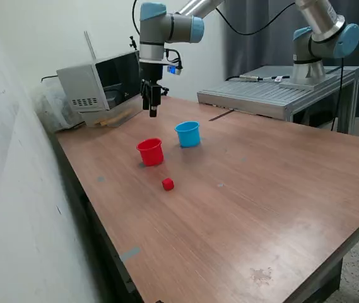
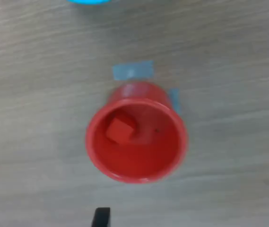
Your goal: Place red objects in the red bin, and blue objects in the blue bin.
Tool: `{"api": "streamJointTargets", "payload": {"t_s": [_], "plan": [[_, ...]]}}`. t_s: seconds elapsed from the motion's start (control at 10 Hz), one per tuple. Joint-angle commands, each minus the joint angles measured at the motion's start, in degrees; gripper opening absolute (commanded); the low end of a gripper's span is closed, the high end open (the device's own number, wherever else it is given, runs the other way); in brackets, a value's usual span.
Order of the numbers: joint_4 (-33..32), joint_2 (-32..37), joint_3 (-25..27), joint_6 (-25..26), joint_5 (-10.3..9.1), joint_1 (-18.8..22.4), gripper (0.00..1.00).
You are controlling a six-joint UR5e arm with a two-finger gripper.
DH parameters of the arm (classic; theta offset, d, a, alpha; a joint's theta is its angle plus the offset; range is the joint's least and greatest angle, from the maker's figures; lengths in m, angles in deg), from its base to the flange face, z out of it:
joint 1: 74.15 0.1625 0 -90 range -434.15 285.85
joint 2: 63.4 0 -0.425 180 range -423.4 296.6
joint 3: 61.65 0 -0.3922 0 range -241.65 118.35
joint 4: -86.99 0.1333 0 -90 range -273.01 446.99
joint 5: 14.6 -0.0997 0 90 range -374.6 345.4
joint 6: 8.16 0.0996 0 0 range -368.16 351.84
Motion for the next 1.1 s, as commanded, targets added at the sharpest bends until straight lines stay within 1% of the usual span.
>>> {"api": "streamJointTargets", "payload": {"t_s": [0.0, 0.3, 0.5, 0.8, 0.9, 1.0], "plan": [[0.5, 7.6, 4.1, -0.5, 0.02, 4.0, 1.00], [0.7, 13.8, 9.9, -0.6, 0.02, 11.2, 1.00], [0.7, 14.9, 11.5, -0.6, 0.02, 14.6, 1.00], [0.6, 14.9, 11.5, -0.5, -0.07, 16.0, 1.00], [0.5, 14.4, 11.5, -0.5, -0.76, 16.0, 1.00], [0.2, 13.2, 10.9, -0.5, -1.99, 15.9, 1.00]]}}
